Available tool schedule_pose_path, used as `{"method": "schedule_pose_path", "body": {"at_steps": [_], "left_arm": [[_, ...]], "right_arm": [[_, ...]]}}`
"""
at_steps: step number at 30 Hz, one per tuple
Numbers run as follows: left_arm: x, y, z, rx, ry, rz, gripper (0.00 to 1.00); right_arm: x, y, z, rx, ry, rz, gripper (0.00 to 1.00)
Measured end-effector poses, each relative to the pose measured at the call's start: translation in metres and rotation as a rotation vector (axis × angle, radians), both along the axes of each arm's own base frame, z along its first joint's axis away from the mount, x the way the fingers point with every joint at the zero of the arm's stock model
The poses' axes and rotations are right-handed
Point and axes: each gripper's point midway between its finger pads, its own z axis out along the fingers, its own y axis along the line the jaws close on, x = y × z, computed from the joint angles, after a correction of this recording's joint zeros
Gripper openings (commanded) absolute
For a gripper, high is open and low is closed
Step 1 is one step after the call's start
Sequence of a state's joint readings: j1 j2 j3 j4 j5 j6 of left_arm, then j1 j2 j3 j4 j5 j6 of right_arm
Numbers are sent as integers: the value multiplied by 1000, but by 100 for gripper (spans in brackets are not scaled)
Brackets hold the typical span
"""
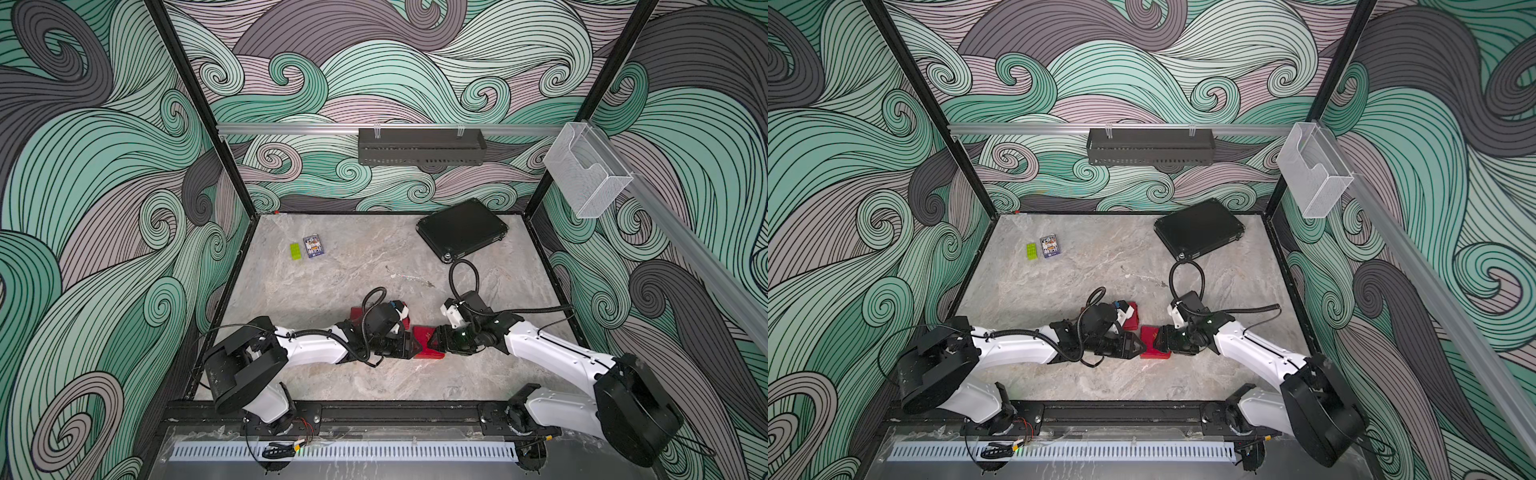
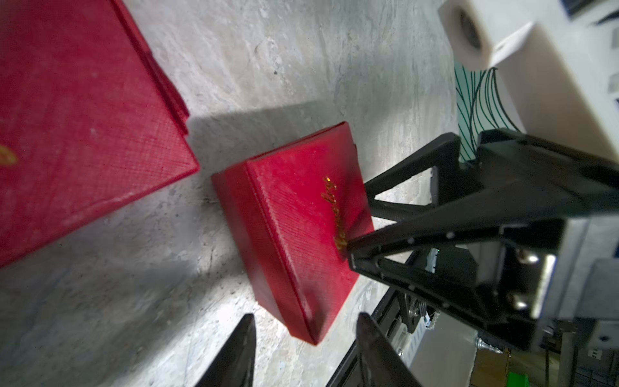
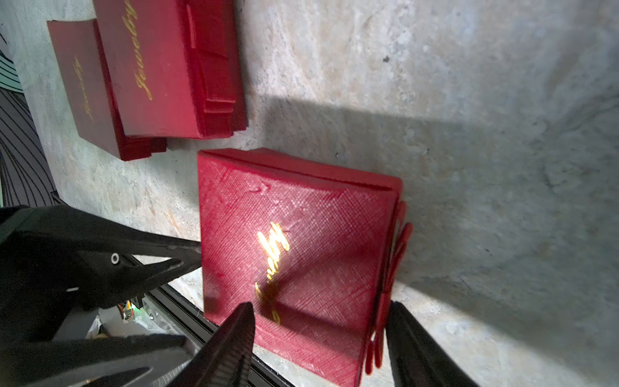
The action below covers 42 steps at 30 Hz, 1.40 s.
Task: Take the necklace out of the lift-off lid jewelry box
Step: Close the lid on the jewelry box.
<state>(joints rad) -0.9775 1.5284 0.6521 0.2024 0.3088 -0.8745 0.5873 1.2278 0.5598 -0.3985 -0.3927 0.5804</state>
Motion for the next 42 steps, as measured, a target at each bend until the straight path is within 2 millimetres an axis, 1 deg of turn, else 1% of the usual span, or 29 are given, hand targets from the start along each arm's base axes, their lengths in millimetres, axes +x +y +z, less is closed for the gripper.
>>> {"method": "schedule_pose_path", "body": {"at_steps": [5,12,15,17,23,26,29,32,34,38,39,42], "left_arm": [[-1,-5,-4,-15,23,-2,44],[-1,-6,-6,-22,51,15,43],[-1,-7,-6,-25,56,20,38],[-1,-7,-7,-24,59,23,37],[-2,-8,-14,-24,78,33,36],[-6,-9,-18,-34,91,32,33],[-5,-12,-18,-58,93,35,28],[-6,-12,-29,-55,110,37,23],[-7,-14,-30,-68,112,32,22],[-6,-17,-30,-83,109,31,23],[-6,-17,-30,-85,108,30,25],[-6,-16,-31,-81,102,26,36]], "right_arm": [[-1,0,-2,0,1,-3,64],[0,0,-2,3,-4,-4,64],[1,0,-2,5,-6,-4,64],[1,0,-2,6,-6,-4,64],[1,1,-3,11,-7,-13,64],[2,1,-4,14,-6,-19,64],[2,0,-5,6,-8,-25,64],[1,-2,-7,-2,-5,-29,64],[1,-3,-7,-6,-6,-30,64],[2,-5,-9,-20,-10,-36,64],[2,-6,-9,-24,-10,-37,63],[3,-9,-10,-40,-15,-38,63]]}}
